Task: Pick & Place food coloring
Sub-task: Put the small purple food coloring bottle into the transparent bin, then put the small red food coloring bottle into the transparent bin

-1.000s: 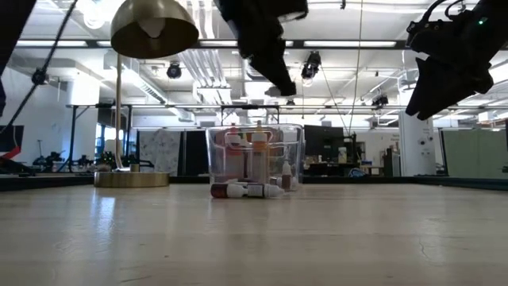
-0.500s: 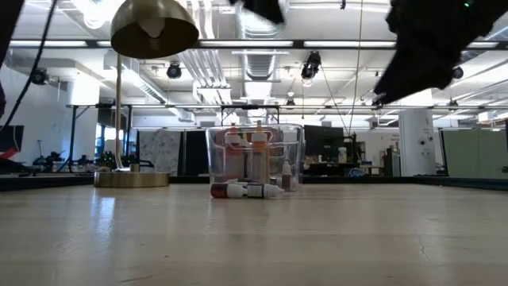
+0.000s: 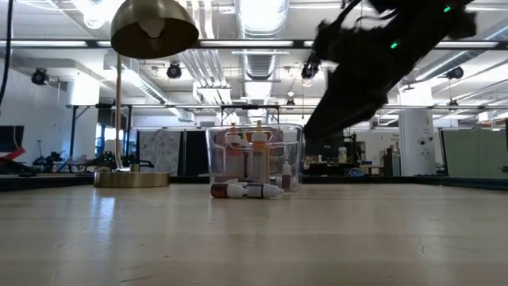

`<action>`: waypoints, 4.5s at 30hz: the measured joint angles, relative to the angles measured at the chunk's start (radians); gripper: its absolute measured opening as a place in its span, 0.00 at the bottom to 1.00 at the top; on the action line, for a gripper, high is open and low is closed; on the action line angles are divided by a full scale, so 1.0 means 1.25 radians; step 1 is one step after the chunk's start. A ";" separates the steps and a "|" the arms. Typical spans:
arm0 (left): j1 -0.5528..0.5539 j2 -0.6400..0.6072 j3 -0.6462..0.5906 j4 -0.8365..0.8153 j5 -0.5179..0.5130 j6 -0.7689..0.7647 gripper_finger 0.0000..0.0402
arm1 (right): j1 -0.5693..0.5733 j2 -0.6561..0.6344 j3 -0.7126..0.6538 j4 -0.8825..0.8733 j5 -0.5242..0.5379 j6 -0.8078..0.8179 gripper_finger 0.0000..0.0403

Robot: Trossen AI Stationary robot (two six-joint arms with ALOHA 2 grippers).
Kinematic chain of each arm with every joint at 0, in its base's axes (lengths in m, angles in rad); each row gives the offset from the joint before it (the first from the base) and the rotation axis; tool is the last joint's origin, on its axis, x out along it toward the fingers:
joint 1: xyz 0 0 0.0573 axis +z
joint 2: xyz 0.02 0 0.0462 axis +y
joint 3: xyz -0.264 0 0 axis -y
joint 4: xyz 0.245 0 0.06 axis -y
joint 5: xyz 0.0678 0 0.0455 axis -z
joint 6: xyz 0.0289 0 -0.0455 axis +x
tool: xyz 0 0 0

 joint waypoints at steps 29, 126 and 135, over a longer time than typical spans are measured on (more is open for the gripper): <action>-0.052 -0.434 -0.397 0.062 -0.038 -0.118 0.48 | -0.088 0.374 0.391 -0.250 -0.154 0.160 0.33; -0.114 -0.490 -0.593 0.078 0.056 -0.195 0.48 | -0.090 0.346 0.737 -0.630 -0.338 -0.001 0.23; -0.114 -0.490 -0.593 0.078 0.056 -0.191 0.48 | -0.019 0.458 0.737 -0.562 -0.353 -0.162 0.55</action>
